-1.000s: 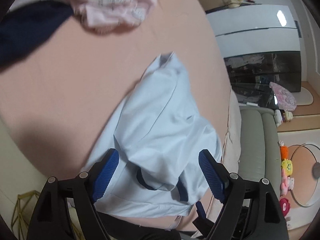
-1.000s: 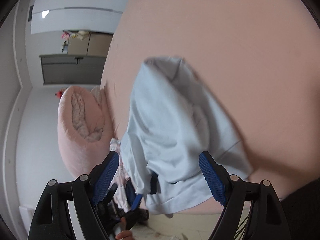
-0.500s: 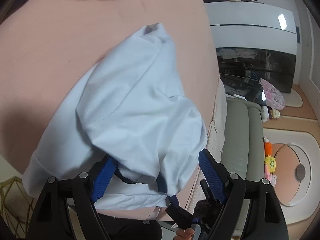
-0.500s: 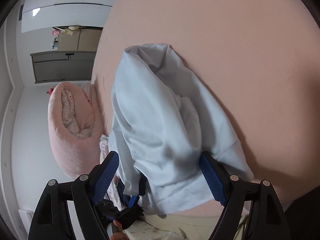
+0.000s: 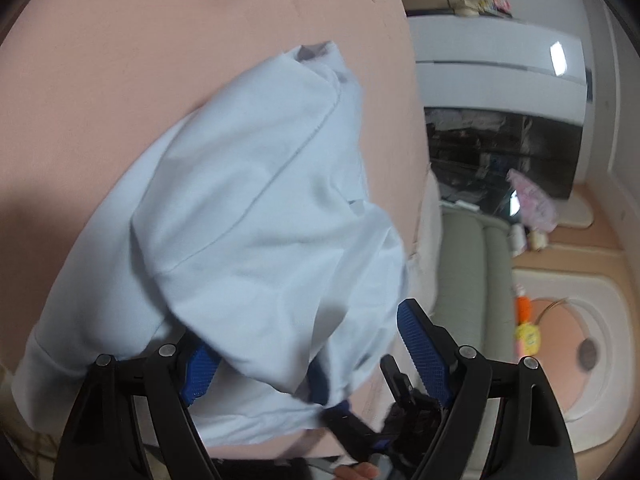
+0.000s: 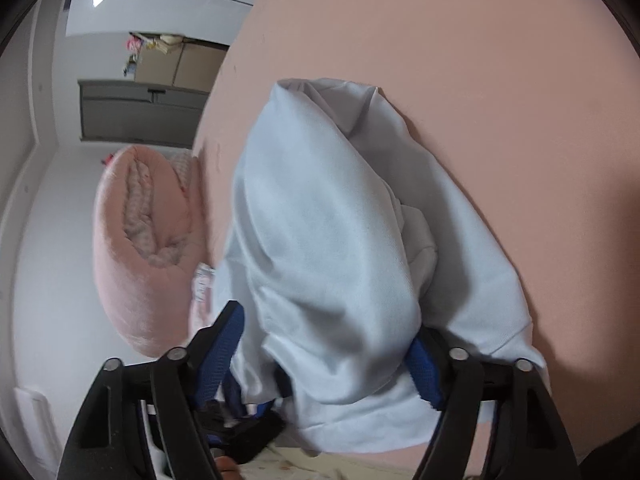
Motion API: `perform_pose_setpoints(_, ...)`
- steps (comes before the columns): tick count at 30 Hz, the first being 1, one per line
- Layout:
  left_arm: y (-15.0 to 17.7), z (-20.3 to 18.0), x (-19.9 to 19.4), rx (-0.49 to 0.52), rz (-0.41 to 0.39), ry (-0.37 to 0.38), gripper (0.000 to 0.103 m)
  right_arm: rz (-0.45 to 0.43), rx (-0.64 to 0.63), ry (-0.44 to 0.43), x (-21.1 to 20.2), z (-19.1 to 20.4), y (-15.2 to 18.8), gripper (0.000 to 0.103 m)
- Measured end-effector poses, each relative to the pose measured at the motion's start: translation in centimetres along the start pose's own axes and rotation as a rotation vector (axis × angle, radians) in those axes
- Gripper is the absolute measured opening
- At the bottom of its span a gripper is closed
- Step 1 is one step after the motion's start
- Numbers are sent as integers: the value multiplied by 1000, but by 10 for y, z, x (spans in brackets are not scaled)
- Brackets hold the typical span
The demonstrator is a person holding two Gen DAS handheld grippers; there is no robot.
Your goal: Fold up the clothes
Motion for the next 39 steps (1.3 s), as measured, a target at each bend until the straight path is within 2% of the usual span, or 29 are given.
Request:
perform_pose_setpoints(1,1,-1,0,17,-7,-1,81,2,-15,15,2,-1,1,54)
perform_pose_setpoints(2,1,-1,0,25,-17,5,81,-5,-13,31,2,-5,0,47)
perform_pose_setpoints(3,1,0,-1,29,-26,14,81,-9,7,34,2,-9,-1,34)
perform_pose_setpoints(5,0,1,-1,39,-38,24,81,-12,57,25,0,-17,-3,27)
perform_pose_setpoints(7,0,4,-2,54,-49,3,73,-21,114,0,-2,-23,-5,22)
perform_pose_setpoints(8,-1,5,-3,67,-63,-15,55,-26,132,-11,-3,-24,-6,22)
perform_pose_setpoints(9,-3,8,-5,78,-77,-44,31,-32,149,-22,-3,-25,-7,21)
perform_pose_setpoints(10,-4,13,-6,81,-87,-79,23,-36,151,-24,-4,-25,-8,20)
perform_pose_setpoints(11,-4,18,-8,77,-94,-107,20,-47,142,-24,-6,-24,-9,18)
perform_pose_setpoints(13,-5,24,-11,46,-98,-102,20,-71,114,-27,-10,-19,-13,9)
perform_pose_setpoints(16,-10,18,-23,79,-127,-99,16,-109,61,-34,-18,-9,-20,8)
perform_pose_setpoints(18,-13,7,-33,139,-157,-100,13,-128,36,-48,-25,-2,-23,8)
perform_pose_setpoints(21,-12,-14,-49,203,-182,-76,13,-146,15,-68,-33,7,-25,8)
perform_pose_setpoints(24,-12,-20,-62,229,-191,-80,12,-173,27,-90,-45,10,-30,7)
perform_pose_setpoints(30,-18,-8,-79,180,-210,-116,11,-233,95,-104,-73,-1,-39,7)
perform_pose_setpoints(35,-12,1,-88,175,-183,-126,11,-233,121,-41,-81,-15,-37,7)
perform_pose_setpoints(39,-1,-16,-71,177,-134,-107,12,-242,122,19,-87,-23,-37,7)
Point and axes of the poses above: each gripper's, at about its wrist camera, not at the fingertips, and x roughly the way its jaws point, z to its left, y to its underside, the point moved 8 cm from there along x, roughly the way its jaws point, and after that the axes turned 15 degrees about -z, right-handed, at the moved point
